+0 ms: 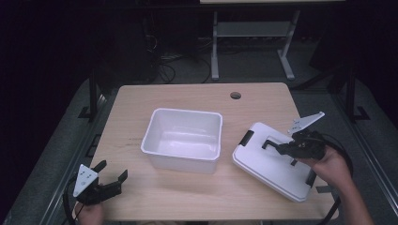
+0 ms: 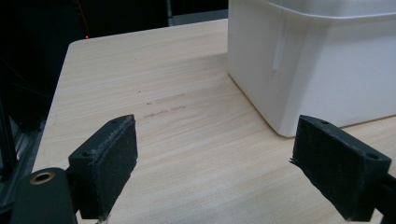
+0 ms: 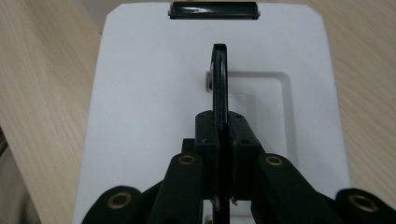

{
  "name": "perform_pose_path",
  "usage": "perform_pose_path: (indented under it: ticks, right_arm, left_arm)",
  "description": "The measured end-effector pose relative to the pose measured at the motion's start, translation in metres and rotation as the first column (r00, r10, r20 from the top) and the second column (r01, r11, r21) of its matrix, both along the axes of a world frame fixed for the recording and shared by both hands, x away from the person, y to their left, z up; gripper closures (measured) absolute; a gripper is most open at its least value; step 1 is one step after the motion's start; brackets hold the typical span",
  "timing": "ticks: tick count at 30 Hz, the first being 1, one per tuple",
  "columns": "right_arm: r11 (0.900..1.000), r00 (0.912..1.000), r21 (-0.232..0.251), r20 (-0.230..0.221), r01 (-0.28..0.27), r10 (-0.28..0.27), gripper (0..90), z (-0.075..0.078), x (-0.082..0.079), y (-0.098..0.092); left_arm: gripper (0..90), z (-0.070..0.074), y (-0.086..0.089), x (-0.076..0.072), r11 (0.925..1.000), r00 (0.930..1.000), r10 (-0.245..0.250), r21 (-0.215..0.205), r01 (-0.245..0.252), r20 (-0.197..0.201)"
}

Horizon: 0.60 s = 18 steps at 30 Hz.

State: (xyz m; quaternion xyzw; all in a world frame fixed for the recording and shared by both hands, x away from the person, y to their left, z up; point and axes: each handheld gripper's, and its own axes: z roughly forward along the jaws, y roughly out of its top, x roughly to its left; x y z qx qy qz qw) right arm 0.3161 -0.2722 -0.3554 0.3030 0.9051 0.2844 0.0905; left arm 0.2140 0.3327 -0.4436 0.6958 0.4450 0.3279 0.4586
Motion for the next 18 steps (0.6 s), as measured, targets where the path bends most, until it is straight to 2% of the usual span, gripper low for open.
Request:
perform_pose_path:
  ticks: [10, 18]
  right_arm:
    - [1.0, 0.9989, 0.007, 0.039, -0.028, 0.027, 84.3, 0.03, -0.009, 0.004]
    - [0.999, 0.9972, 0.008, 0.054, -0.051, 0.051, 84.4, 0.052, -0.014, 0.005]
  left_arm:
    - [13.0, 0.0, 0.001, 0.0, 1.0, 1.0, -0.001, -0.002, 0.001, 0.0]
    - [13.0, 0.0, 0.001, 0.001, 1.0, 1.0, -0.002, -0.001, 0.002, 0.0]
